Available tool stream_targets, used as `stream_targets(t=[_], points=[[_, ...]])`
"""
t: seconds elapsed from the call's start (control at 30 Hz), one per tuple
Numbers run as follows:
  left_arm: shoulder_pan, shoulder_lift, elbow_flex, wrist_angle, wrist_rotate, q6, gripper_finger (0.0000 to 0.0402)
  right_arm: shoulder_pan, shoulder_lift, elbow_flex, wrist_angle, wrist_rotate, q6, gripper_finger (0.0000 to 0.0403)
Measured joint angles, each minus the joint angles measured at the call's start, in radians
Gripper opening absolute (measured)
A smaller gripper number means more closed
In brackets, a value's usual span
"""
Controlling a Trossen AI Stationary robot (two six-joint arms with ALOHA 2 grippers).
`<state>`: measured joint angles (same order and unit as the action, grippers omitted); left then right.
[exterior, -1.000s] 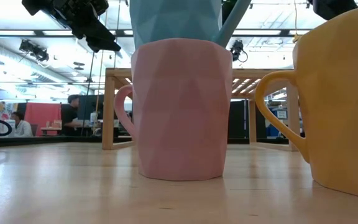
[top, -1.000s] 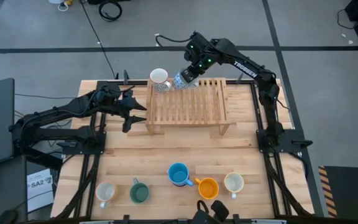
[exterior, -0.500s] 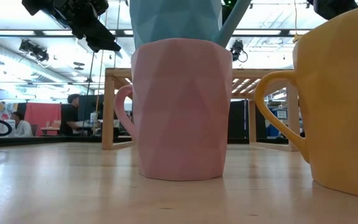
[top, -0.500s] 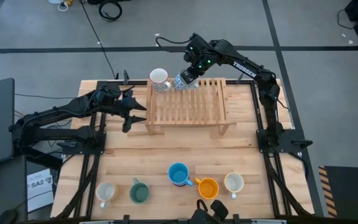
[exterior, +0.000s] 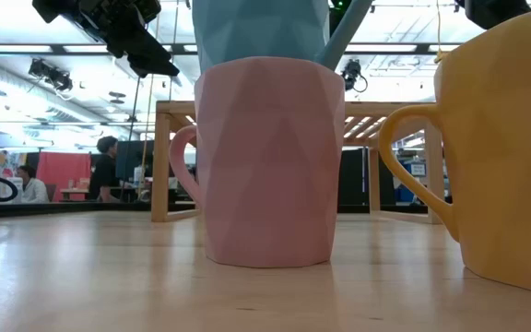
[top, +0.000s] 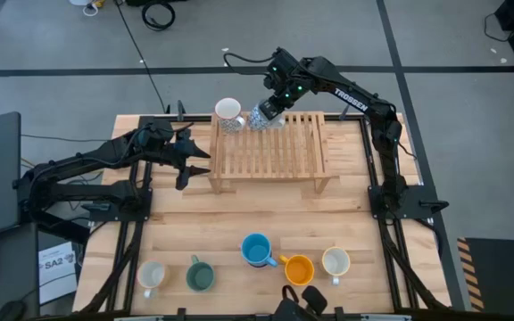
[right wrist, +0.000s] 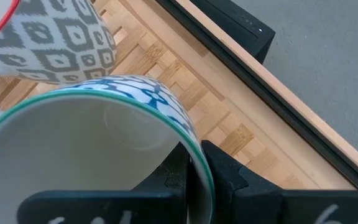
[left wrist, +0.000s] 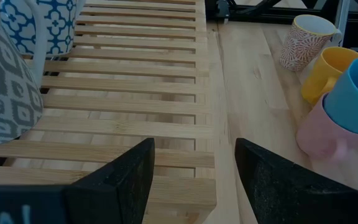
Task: Place coffee mugs
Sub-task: Put the right blue mug on the shelf
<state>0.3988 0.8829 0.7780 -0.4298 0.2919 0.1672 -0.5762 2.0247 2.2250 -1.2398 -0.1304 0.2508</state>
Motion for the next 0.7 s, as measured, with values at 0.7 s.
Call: stream_targets(t=[0.7], points=[[0.0,0.0,0.0,0.0,0.0,0.0,0.0231,0.0,0.002,-0.001,0.043,-0.005,0.0,0.0051]])
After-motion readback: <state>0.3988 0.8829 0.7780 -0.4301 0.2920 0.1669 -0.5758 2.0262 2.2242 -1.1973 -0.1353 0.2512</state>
